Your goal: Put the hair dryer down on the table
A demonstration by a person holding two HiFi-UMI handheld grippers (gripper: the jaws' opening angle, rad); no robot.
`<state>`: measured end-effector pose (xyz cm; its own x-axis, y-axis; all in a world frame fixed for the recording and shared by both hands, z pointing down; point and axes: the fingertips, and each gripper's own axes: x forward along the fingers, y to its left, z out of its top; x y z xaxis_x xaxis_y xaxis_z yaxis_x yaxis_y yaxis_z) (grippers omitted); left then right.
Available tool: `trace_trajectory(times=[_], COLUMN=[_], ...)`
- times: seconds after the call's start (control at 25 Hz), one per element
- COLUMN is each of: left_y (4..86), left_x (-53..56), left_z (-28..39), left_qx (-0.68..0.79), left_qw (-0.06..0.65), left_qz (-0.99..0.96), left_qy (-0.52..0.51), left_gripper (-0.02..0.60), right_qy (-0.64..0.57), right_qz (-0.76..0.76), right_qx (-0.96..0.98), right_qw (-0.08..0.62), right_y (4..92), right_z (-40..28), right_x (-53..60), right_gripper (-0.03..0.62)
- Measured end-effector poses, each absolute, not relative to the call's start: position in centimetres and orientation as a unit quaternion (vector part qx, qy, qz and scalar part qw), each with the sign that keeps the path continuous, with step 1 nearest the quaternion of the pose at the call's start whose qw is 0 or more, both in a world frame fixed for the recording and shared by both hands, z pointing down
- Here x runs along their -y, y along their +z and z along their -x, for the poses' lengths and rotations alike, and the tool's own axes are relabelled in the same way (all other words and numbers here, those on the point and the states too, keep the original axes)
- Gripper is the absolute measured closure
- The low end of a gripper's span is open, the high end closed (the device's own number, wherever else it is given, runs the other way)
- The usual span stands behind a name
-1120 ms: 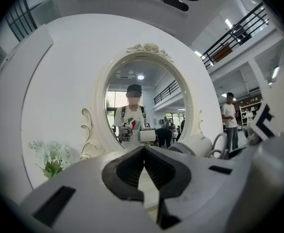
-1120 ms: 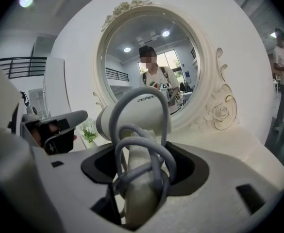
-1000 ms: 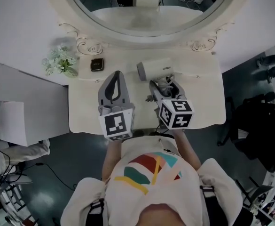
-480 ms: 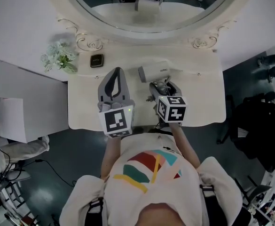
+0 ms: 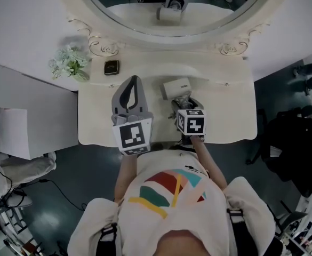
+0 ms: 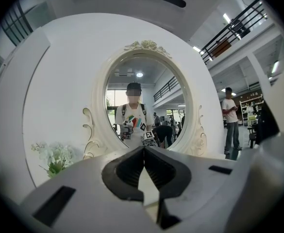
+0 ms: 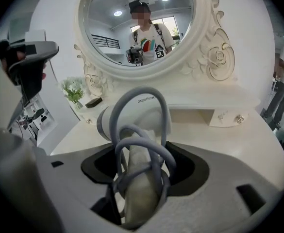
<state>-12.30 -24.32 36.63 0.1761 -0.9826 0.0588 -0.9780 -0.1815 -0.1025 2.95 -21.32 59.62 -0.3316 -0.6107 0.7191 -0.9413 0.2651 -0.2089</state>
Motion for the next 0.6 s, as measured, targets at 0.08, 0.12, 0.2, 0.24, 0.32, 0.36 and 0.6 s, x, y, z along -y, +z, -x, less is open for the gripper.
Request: trace_trajectory(times=[0.08, 0.12, 0.2, 0.24, 0.32, 0.36, 0.6], left_y=[36.7, 36.8, 37.0, 37.0, 37.1, 37.1, 37.5], left_x=[24.3, 24.2, 24.1, 24.1, 24.2, 24.2, 24.1], left_z=[12.4, 12.5, 12.6, 12.8, 13.1, 13.2, 13.4], left_qx=[-0.641, -0.642, -0.642, -0.644, -0.647, -0.648, -0.649], left_qw=[0.024, 0.022, 0.014, 0.014, 0.018, 0.018, 0.015], left_qz=[0.765, 0.765, 0.764, 0.763, 0.76, 0.759, 0.758], left_qy=[-0.054, -0.056, -0.061, -0.06, -0.057, -0.057, -0.064], left_gripper=[0.577, 0.577, 0.577, 0.577, 0.577, 0.577, 0.577], right_qy=[0.329, 0.334, 0.339, 0.339, 0.339, 0.34, 0.339], right_qz=[-0.513, -0.512, -0.511, -0.511, -0.51, -0.51, -0.505], right_qx=[0.747, 0.745, 0.741, 0.739, 0.737, 0.736, 0.731], right_qw=[0.266, 0.268, 0.274, 0.278, 0.286, 0.289, 0.308], right_y=[60.5, 60.8, 61.4, 61.7, 62.1, 62.3, 63.7], right_z=[-3.1, -3.1, -3.2, -3.3, -3.3, -3.3, -3.3], right_x=[20.9, 20.8, 20.6, 20.6, 20.4, 20.4, 19.8], right_gripper=[0.332, 0.332, 0.332, 0.332, 0.332, 0.332, 0.332])
